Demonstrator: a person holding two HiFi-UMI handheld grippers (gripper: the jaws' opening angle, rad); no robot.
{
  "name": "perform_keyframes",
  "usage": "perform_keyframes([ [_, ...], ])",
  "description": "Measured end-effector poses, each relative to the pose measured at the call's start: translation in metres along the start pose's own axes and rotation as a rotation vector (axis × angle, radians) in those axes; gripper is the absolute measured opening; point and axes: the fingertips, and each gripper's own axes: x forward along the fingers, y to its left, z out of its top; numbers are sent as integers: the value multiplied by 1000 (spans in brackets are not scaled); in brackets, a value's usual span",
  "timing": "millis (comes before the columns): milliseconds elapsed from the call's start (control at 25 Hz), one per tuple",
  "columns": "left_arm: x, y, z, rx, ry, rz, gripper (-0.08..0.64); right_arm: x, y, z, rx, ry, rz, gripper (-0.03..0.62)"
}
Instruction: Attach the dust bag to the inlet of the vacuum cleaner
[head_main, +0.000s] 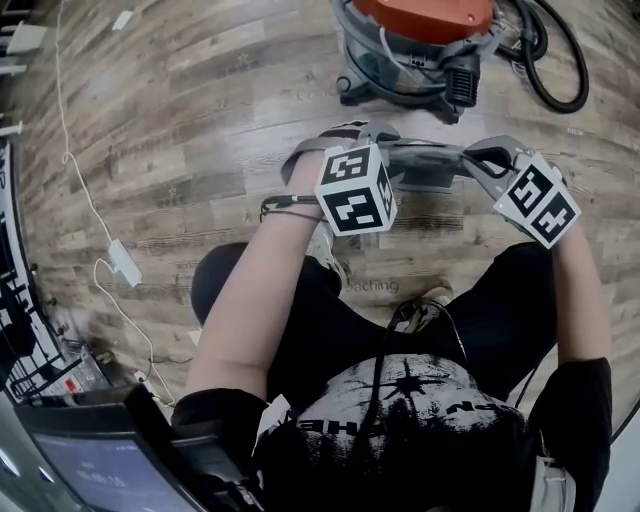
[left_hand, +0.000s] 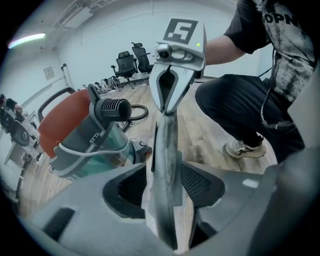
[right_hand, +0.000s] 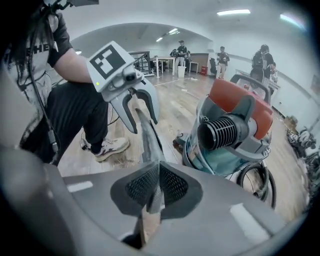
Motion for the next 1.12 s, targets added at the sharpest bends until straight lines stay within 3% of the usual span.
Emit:
perform_keyframes([
  [120, 3, -1, -1, 12, 20, -8, 204, -15, 8, 6, -8, -25, 0, 15],
  [320, -3, 7, 12, 40, -20, 41, 34, -26, 6, 3, 11, -42, -18, 15],
  [480, -5, 10, 24, 51, -40, 42, 26, -33, 1, -3, -16, -23, -54, 23],
  [560, -7, 11, 29, 67, -34, 43, 26, -37, 2, -5, -35, -6, -46, 66],
  [640, -10, 12, 34, 84, -34, 44, 26, -43, 3, -2, -47, 2, -31, 195],
  [800, -12, 18, 42, 96, -34, 52, 26, -41, 12, 11, -101, 16, -15, 239],
  [960, -9, 22, 54, 116, -55, 39, 26, -33, -3, 10, -125, 71, -108, 227],
  [1080, -12, 30, 62, 143, -65, 55, 26, -31, -22, 5, -150, 129, -198, 63],
  [1120, -13, 34, 64, 147, -70, 62, 26, -33, -27, 6, -153, 133, -216, 47],
])
